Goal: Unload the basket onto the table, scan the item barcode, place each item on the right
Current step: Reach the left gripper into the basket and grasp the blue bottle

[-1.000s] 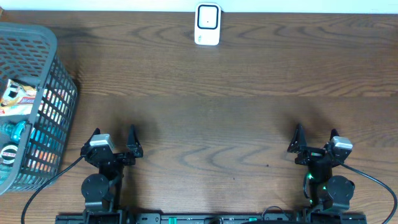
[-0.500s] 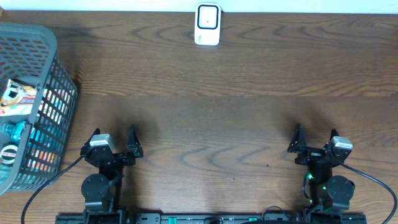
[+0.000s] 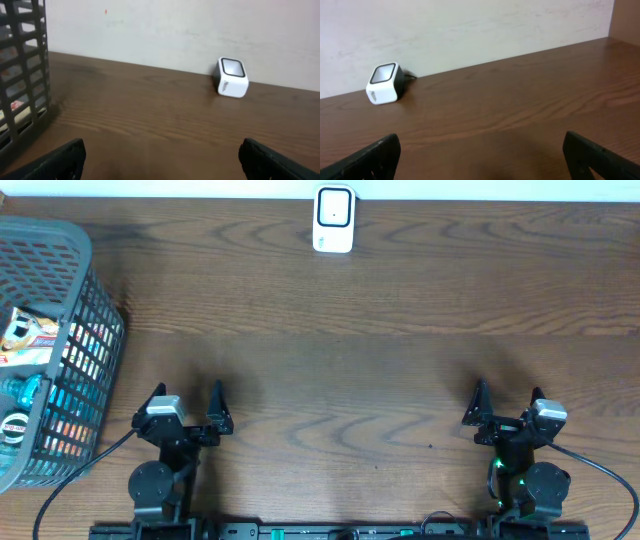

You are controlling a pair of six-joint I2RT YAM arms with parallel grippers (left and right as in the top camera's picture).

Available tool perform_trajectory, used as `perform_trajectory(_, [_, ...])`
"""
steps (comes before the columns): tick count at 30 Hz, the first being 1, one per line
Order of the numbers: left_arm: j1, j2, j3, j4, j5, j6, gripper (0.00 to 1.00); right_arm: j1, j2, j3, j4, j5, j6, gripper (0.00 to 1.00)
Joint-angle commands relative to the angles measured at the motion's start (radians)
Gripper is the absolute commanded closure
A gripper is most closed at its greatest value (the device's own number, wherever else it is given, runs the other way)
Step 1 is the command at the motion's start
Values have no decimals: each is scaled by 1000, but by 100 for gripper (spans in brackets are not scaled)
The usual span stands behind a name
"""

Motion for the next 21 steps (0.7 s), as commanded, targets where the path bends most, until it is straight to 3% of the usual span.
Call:
perform_trajectory(1, [5,1,119,-21,26,8,2,2,2,-2,-4,5,11,1])
perform_trajectory(6, [5,79,284,-82,25,8,2,2,2,-2,-3,5,11,1])
perform_trajectory(12, [5,333,578,-153,-29,-18,2,2,2,-2,-4,5,11,1])
perform_trajectory(15, [6,556,874,-366,-163,-97,2,2,2,-2,-4,5,11,1])
perform_trajectory(21, [13,909,1371,-742,-164,-92,2,2,2,-2,-4,5,11,1])
